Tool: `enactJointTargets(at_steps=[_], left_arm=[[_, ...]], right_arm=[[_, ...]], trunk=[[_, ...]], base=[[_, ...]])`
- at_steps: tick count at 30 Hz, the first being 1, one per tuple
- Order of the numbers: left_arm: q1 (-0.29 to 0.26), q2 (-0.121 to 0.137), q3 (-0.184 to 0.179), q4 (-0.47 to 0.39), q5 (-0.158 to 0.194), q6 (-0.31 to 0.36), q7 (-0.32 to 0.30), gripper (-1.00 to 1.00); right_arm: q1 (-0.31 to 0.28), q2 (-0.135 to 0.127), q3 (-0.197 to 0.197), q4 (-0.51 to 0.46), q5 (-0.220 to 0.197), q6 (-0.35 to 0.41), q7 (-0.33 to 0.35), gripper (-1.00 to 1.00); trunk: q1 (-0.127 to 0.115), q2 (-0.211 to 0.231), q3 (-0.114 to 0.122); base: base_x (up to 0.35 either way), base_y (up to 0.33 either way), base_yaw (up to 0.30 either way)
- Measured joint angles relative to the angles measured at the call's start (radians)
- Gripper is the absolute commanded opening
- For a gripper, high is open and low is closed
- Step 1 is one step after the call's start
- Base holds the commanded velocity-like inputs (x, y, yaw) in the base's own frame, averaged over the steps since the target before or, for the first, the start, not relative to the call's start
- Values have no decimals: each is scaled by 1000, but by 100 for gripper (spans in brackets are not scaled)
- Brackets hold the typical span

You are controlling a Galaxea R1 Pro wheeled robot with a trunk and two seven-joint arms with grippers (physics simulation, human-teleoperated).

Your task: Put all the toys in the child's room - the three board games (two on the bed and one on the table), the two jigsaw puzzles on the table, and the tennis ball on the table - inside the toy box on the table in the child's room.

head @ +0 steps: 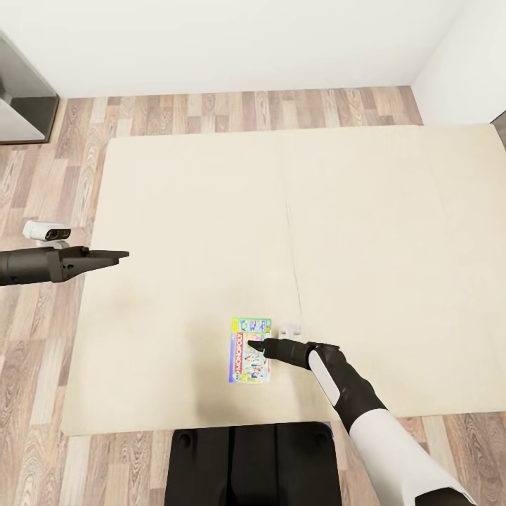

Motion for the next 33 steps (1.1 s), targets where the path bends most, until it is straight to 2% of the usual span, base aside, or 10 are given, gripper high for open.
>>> enactJointTargets(at_steps=[33], left_arm=[[0, 0, 0, 0, 0, 0, 0, 100]], right_arm=[[0, 0, 1, 0, 1, -1, 0, 100]], trunk=[[0, 0, 0]], base=[[-4, 33, 0]])
